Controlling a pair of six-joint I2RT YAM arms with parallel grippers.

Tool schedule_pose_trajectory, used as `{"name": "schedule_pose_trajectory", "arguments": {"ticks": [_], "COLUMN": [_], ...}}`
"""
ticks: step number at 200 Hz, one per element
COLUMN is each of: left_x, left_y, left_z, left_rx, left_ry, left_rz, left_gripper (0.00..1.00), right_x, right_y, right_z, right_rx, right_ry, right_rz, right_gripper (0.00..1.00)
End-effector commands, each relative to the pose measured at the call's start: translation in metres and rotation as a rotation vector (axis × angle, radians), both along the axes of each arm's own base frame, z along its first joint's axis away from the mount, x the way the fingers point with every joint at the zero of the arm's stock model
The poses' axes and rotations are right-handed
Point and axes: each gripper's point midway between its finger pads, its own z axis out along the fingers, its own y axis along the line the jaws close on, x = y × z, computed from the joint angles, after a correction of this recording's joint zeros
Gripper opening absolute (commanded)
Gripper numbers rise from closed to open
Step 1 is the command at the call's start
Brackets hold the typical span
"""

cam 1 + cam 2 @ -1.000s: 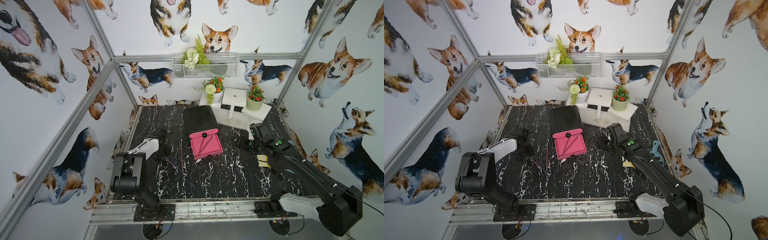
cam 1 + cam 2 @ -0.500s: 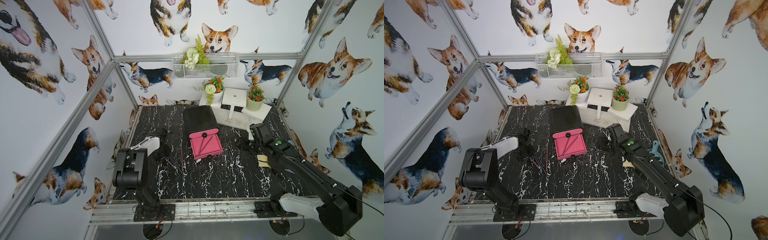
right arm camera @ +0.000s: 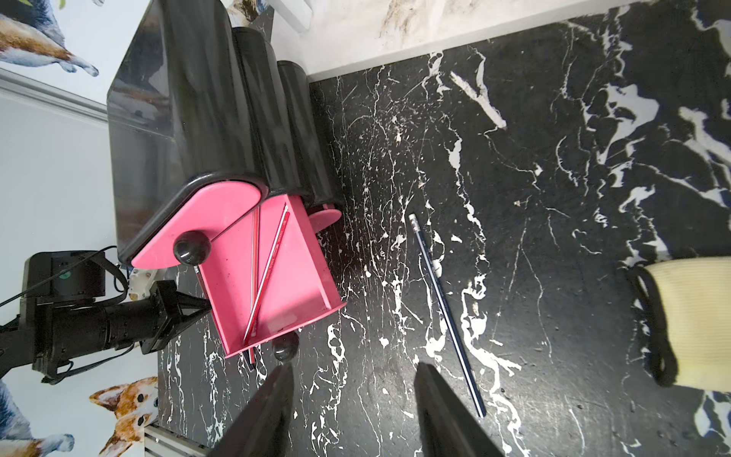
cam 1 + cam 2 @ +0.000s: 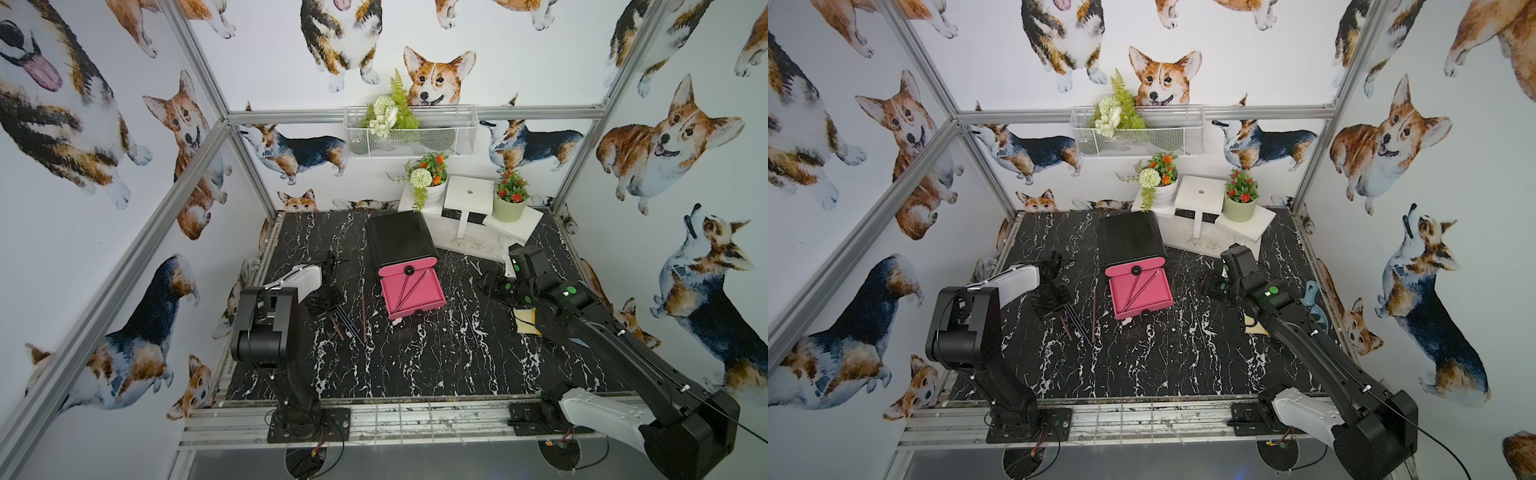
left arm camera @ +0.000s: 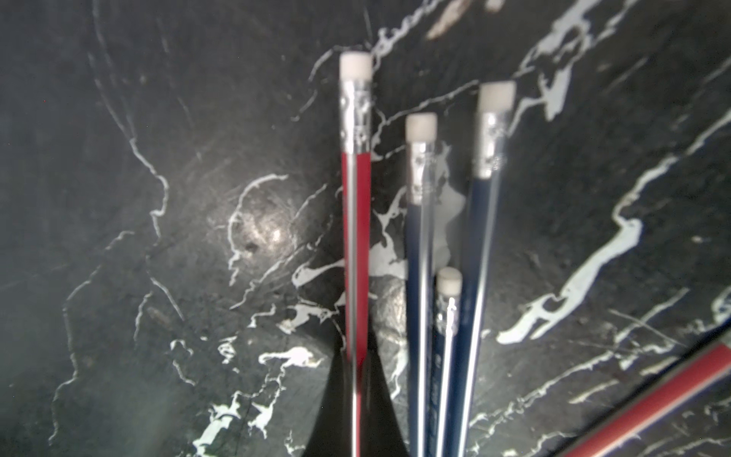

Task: Please place the pencils in the drawer according to their color
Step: Pick up the pencil from the center of the board.

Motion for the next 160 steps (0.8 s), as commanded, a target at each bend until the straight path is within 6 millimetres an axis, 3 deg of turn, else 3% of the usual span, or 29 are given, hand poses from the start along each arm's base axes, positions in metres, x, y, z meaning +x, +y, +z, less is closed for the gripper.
{"name": "schedule_pose_trajectory", "arguments": {"ticks": [1, 41, 89, 127, 160], "left_x": [-0.036, -0.034, -0.023, -0.018, -0.011], "left_y": [0.009, 0.016, 0.025, 0.030, 0.022], "left_z": [-0.011, -0.005, 0.023, 0.061, 0.092], "left_rx": [0.044, 0.073, 0.125, 0.161, 0.166], "left_ry": [0.148, 0.124, 0.014, -0.081, -0.172], "left_rz": [-0.016, -0.019, -0.049, -0.100, -0.180], "left_gripper": [0.00, 0.00, 0.00, 0.00, 0.00], "right_x": [0.002, 0.002, 0.003, 0.002, 0.001], "right_y": [-0.005, -0.004, -0.004, -0.005, -0.005], "right_z": [0.001, 0.002, 0.001, 0.000, 0.000], "right_rx": [-0.030, -0.025, -0.016, -0.014, -0.014], "right_ry": [-0.009, -0.007, -0.011, -0.010, -0.011], "right_rz": [-0.006, -0.001, -0.008, -0.014, -0.014], "right_gripper": [0.55, 0.55, 0.55, 0.54, 0.54]}}
